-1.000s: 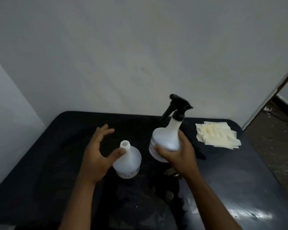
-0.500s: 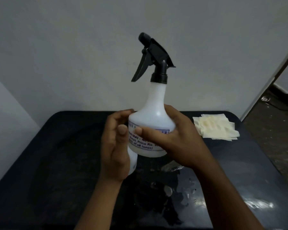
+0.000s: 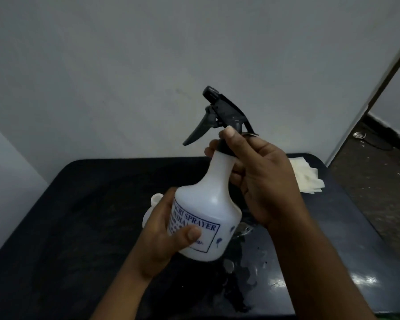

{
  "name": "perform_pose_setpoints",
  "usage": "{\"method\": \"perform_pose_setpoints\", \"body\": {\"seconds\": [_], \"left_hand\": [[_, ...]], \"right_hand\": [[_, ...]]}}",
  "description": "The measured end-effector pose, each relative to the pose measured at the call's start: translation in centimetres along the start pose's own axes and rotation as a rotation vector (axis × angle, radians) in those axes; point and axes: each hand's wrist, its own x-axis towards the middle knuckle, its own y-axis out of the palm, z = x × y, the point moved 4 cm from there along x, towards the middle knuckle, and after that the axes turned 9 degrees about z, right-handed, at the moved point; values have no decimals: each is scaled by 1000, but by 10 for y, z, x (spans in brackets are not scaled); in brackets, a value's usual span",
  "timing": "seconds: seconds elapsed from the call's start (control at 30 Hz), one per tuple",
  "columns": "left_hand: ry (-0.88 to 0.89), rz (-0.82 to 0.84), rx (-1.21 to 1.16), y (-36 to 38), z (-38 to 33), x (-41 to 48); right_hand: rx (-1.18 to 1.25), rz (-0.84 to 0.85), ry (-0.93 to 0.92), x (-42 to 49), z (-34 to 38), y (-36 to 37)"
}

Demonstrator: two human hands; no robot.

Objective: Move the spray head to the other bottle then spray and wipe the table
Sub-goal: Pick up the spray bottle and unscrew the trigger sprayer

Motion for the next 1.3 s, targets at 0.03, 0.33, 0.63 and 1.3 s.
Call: {"method": "perform_pose_setpoints", "body": {"seconds": [0.03, 0.33, 0.63, 1.3], "left_hand": [[4, -10, -17, 1, 1, 0], [98, -285, 53, 29, 2, 12], [109, -323, -18, 28, 12, 15], [176, -259, -416, 24, 9, 32]], "right_hand": [[8, -10, -10, 1, -1, -1], [50, -165, -69, 9, -5, -22], [187, -133, 21, 15, -23, -23], [414, 121, -173, 24, -16, -15]]}}
